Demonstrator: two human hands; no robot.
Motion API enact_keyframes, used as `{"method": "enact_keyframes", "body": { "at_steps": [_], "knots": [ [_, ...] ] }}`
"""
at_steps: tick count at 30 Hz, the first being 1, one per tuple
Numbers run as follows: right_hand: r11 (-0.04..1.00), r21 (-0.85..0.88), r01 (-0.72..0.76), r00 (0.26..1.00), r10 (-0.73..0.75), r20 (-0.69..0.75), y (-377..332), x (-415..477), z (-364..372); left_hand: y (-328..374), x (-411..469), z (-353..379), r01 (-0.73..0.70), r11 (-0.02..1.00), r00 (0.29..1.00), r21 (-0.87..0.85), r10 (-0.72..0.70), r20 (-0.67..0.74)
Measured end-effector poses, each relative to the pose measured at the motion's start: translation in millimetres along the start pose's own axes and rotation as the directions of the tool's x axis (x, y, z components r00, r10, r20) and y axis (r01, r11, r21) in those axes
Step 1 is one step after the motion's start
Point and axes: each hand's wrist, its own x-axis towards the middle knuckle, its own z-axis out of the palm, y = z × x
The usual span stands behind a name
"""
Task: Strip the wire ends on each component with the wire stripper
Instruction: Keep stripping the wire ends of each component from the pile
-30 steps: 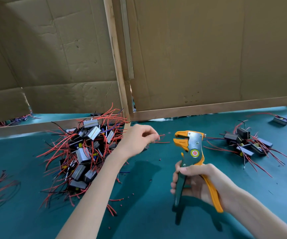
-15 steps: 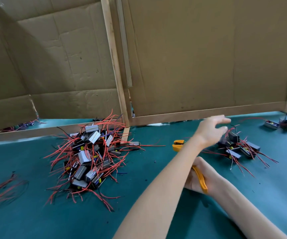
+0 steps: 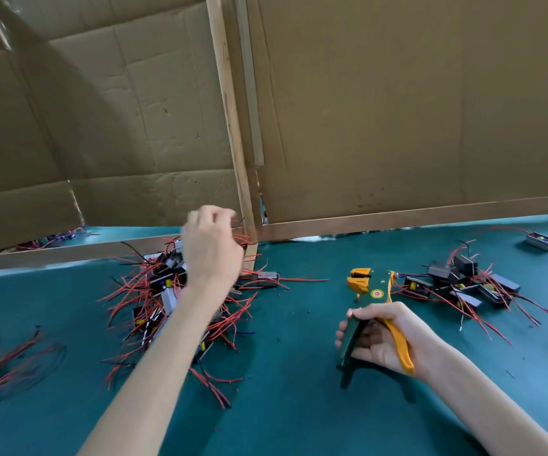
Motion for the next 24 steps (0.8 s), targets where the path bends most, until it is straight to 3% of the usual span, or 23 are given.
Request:
{"method": "enact_keyframes", "body": {
  "at_steps": [2,5,6,11,14,16,18,20,22,24],
  "knots": [
    [1.000,-0.026,0.002,1.000,-0.002,0.001,1.2,-1.6,2.0,-23.1,22.4,-9.2,0.117,0.979,0.974,0.165,-0.146,0.175],
    [0.999,-0.049,0.008,1.000,-0.008,0.003,1.2,-3.8,1.3,-42.6,41.3,-18.0,0.223,0.933,0.796,0.281,-0.341,0.501],
    [0.999,-0.050,0.010,1.000,-0.010,0.001,1.3,-4.9,0.7,-44.9,42.3,-19.1,0.226,0.937,0.787,0.266,-0.337,0.517],
    [0.999,-0.027,0.028,0.999,-0.028,-0.014,1.0,-6.4,-1.5,-37.7,41.4,-25.7,0.207,0.969,0.895,0.134,-0.243,0.374],
    [0.999,-0.005,0.045,0.998,-0.045,-0.033,1.0,-7.0,-2.7,-21.2,36.6,-32.4,0.102,0.989,0.982,-0.110,-0.083,0.171],
    [0.998,0.022,0.063,0.997,-0.062,-0.044,0.8,-7.9,-2.9,-1.5,22.1,-32.2,-0.032,0.937,0.993,-0.347,0.068,0.092],
    [0.994,0.051,0.095,0.995,-0.092,-0.048,-0.2,-9.5,-3.6,18.7,-3.5,-22.8,-0.123,0.844,0.966,-0.521,0.221,0.131],
    [0.988,0.072,0.136,0.989,-0.131,-0.062,-2.4,-11.4,-5.1,30.4,-34.3,-2.9,-0.103,0.771,0.907,-0.629,0.332,0.259],
    [0.982,0.084,0.168,0.984,-0.162,-0.079,-5.0,-13.1,-7.3,32.2,-63.4,19.2,-0.006,0.758,0.847,-0.653,0.350,0.399],
    [0.978,0.093,0.188,0.980,-0.181,-0.086,-7.0,-13.9,-9.1,26.1,-84.6,37.3,0.120,0.760,0.838,-0.639,0.267,0.475]
  ]
}}
